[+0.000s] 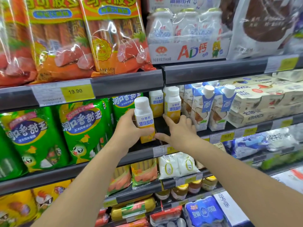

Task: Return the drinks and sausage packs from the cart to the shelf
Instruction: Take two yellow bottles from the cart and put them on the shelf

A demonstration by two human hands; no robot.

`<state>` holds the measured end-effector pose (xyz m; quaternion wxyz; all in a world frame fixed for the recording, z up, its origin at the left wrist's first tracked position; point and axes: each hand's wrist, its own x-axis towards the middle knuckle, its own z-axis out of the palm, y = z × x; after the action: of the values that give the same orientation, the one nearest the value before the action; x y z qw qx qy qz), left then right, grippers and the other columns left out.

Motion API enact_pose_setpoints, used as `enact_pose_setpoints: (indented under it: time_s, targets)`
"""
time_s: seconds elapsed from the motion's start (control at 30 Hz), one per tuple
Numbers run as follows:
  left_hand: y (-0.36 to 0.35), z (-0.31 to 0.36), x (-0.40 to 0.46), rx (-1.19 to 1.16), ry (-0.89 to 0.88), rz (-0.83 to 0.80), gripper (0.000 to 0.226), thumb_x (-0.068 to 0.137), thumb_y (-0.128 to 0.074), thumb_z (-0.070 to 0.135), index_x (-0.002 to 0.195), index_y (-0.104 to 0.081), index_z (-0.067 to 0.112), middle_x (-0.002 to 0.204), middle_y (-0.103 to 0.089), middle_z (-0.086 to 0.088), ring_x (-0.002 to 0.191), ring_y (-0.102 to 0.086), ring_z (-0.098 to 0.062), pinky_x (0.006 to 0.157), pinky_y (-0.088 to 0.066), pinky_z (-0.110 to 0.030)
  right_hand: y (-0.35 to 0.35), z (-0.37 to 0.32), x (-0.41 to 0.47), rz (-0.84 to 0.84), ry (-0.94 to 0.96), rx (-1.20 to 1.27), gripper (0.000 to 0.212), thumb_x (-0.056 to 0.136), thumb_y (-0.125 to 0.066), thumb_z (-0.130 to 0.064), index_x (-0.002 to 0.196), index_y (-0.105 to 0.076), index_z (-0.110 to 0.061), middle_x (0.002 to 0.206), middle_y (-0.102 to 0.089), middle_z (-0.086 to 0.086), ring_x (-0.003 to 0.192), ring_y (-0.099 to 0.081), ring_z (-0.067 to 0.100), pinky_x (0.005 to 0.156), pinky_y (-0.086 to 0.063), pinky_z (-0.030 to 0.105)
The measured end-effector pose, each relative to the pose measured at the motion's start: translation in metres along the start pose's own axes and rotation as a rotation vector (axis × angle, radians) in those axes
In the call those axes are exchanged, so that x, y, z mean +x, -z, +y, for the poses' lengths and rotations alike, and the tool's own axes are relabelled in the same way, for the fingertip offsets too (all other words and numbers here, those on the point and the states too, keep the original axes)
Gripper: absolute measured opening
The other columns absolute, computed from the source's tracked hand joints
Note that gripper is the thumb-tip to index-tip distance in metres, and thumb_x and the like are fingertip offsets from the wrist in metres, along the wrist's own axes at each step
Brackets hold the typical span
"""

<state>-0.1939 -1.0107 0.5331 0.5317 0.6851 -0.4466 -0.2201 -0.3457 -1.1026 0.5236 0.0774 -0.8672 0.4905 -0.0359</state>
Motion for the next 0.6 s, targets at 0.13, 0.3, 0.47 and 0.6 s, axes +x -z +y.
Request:
enact_pose_setpoints:
  time_s: [0.13, 0.3, 0.47, 0.6]
  targets:
    - [0.000, -0.001, 0.002, 0.027, 0.009, -0.009, 0.062, 0.063, -0.092, 0.011, 0.116, -0.063, 0.022, 0.103, -0.072, 0.002, 0.099, -0.067, -0.019, 0.088, -0.057, -0.040, 0.000, 0.005, 0.007, 0.022, -0.014, 0.030, 0.077, 0.088, -0.024, -0.075, 0.154, -0.006, -0.041, 0.143, -0.028, 0.022, 0.132, -0.029, 0.040, 0.110, -0.023, 0.049]
    - [-0.003, 0.002, 0.000, 0.044, 0.012, -0.011, 0.062, 0.064, -0.092, 0.012, 0.116, -0.061, 0.026, 0.105, -0.071, 0.005, 0.100, -0.066, -0.015, 0.085, -0.055, -0.034, -0.001, 0.003, 0.009, 0.008, -0.022, 0.107, 0.079, 0.089, -0.033, -0.073, 0.154, -0.006, -0.038, 0.150, -0.020, 0.023, 0.136, -0.024, 0.041, 0.112, -0.023, 0.050]
    - [-0.008, 0.006, 0.000, 0.044, 0.025, -0.009, 0.062, 0.065, -0.091, 0.010, 0.116, -0.059, 0.026, 0.102, -0.070, 0.006, 0.094, -0.065, -0.010, 0.075, -0.052, -0.023, -0.002, 0.004, 0.006, -0.021, -0.015, 0.133, 0.081, 0.089, -0.034, -0.072, 0.155, -0.003, -0.036, 0.155, -0.010, 0.023, 0.141, -0.017, 0.041, 0.114, -0.019, 0.050]
    - [-0.017, 0.008, 0.004, 0.057, 0.036, 0.028, 0.061, 0.064, -0.092, 0.010, 0.115, -0.061, 0.024, 0.098, -0.072, 0.004, 0.093, -0.068, -0.015, 0.080, -0.058, -0.036, 0.003, 0.008, 0.001, -0.055, 0.003, 0.242, 0.072, 0.096, -0.040, -0.057, 0.156, -0.007, -0.033, 0.159, -0.005, 0.021, 0.143, -0.013, 0.040, 0.116, -0.017, 0.049]
